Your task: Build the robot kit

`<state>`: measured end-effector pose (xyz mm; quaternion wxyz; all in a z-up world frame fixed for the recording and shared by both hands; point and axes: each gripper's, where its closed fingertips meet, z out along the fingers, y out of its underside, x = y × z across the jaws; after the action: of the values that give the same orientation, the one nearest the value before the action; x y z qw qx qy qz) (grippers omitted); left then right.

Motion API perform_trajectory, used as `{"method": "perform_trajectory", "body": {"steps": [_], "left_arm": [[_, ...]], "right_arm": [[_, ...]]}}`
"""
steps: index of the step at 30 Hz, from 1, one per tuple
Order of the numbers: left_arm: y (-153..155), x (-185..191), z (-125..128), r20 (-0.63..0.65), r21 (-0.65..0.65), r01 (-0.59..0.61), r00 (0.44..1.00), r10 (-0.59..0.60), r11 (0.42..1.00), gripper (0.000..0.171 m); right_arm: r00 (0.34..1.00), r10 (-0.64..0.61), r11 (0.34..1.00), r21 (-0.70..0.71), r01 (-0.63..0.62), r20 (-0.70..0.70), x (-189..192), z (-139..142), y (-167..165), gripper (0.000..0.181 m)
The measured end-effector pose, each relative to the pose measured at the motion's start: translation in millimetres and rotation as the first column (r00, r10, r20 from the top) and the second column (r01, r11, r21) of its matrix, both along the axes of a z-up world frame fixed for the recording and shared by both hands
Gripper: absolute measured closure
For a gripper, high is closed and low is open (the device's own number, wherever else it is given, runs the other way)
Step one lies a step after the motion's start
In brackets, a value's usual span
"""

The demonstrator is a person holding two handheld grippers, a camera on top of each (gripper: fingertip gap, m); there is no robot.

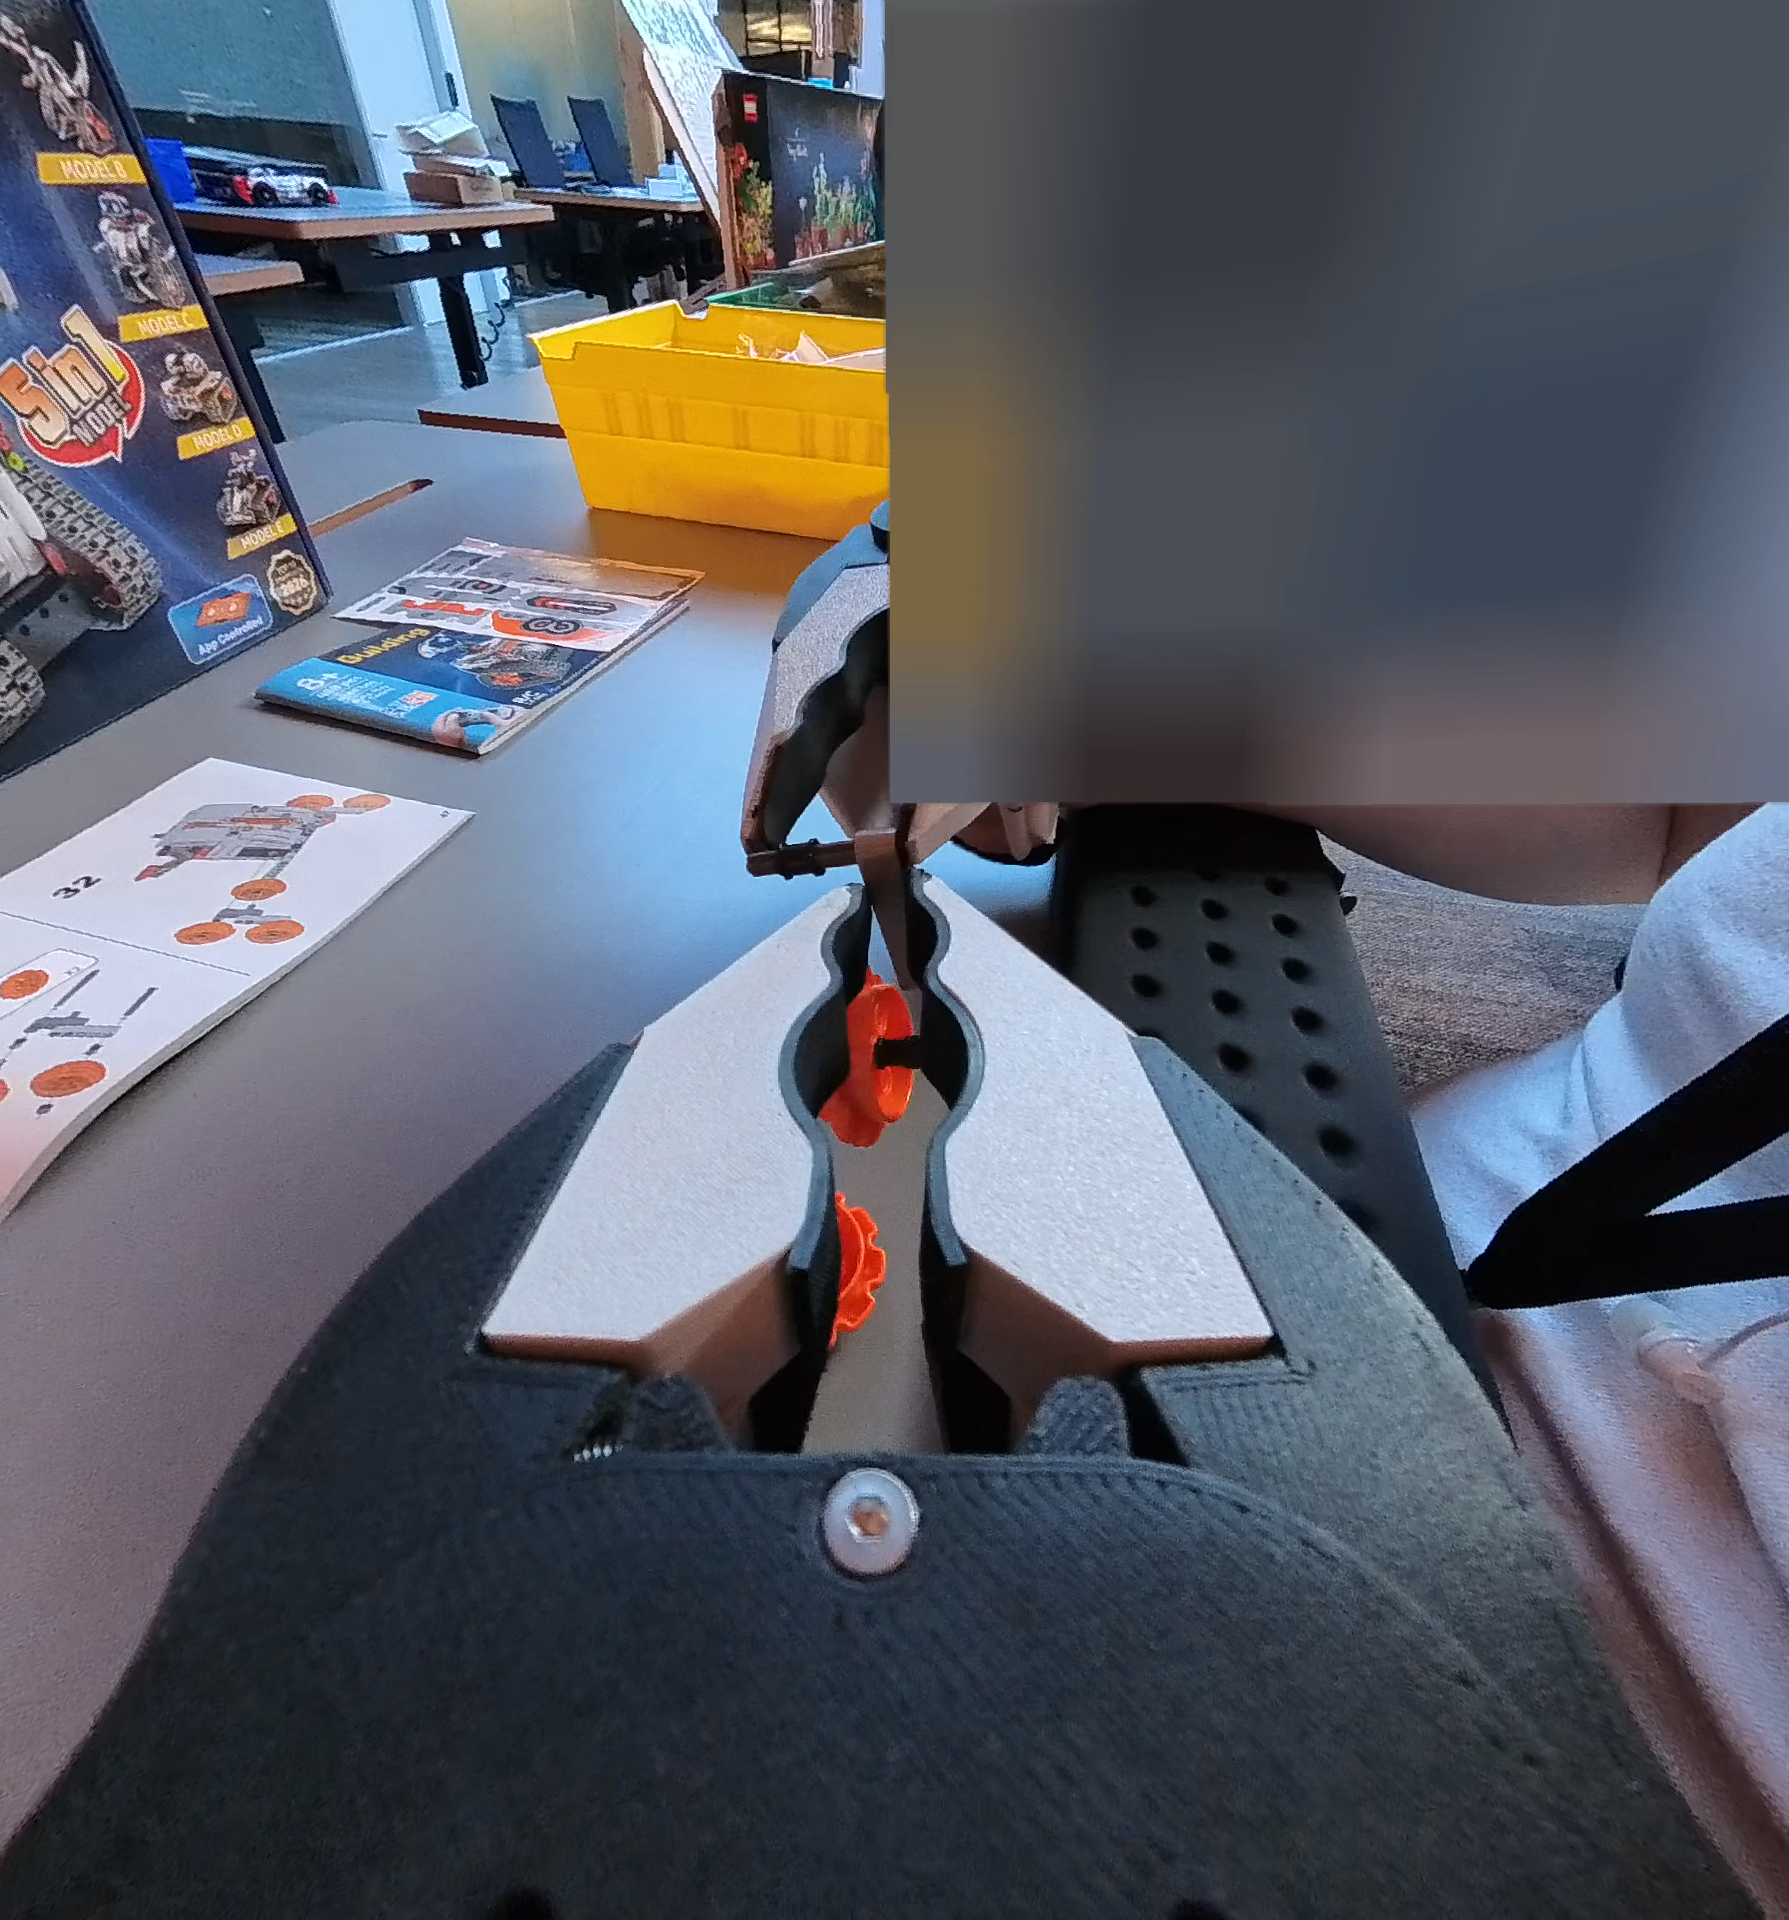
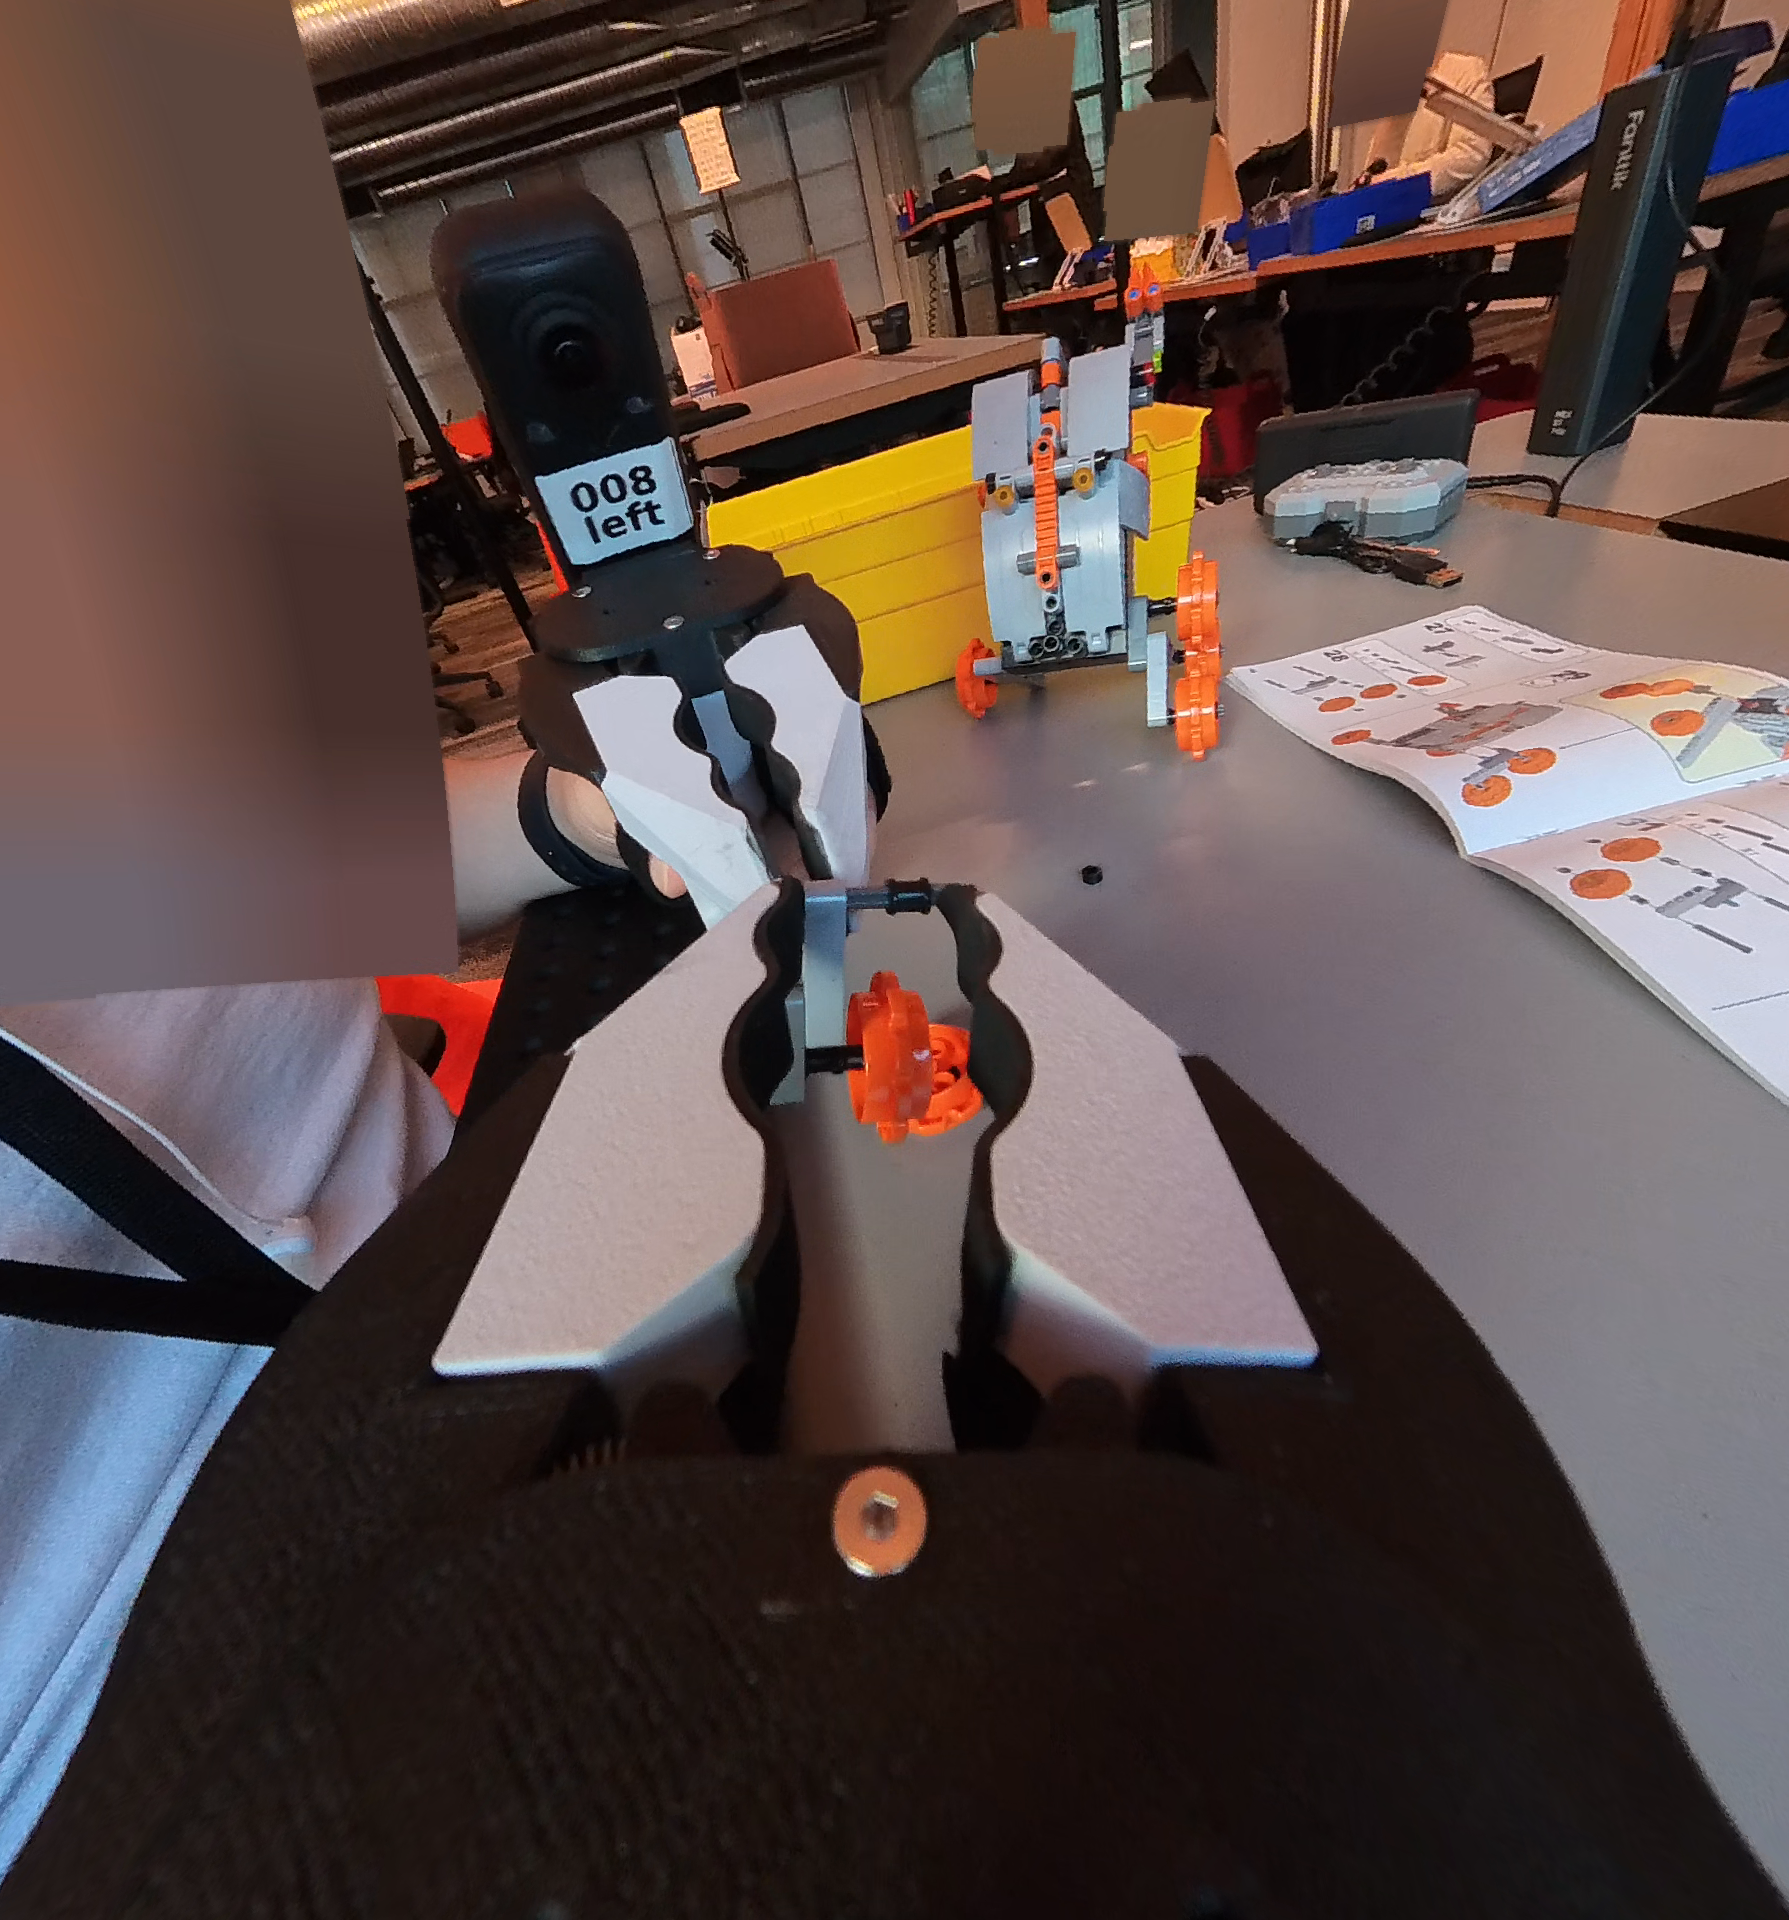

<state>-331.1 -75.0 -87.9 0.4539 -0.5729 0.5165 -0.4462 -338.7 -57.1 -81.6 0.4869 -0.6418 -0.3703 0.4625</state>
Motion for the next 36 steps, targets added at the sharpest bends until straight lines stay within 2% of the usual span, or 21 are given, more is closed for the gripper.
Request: {"method": "perform_trajectory", "body": {"steps": [14, 27, 36], "left_arm": [[0.1, 0.3, 3.4, 0.009, 0.056, -0.02, 1.0, 0.02, 0.998, 0.167], [3.9, -0.1, 2.1, 0.001, 0.066, -0.047, 0.999, 0.047, 0.997, 0.167], [0.3, 0.3, 2.7, 0.006, 0.048, -0.023, 1.0, 0.023, 0.999, 0.167]], "right_arm": [[1.0, -0.017, 1.0, -0.017, 0.017, -0.024, 1.1, 2.6, 2.4, 0.147], [1.0, -0.019, 1.0, 0.009, 0.019, -0.005, 1.1, 2.9, 1.7, 0.157], [1.0, -0.004, 0.999, 0.039, 0.004, 0.005, 0.4, 4.2, -2.4, 0.158]]}}
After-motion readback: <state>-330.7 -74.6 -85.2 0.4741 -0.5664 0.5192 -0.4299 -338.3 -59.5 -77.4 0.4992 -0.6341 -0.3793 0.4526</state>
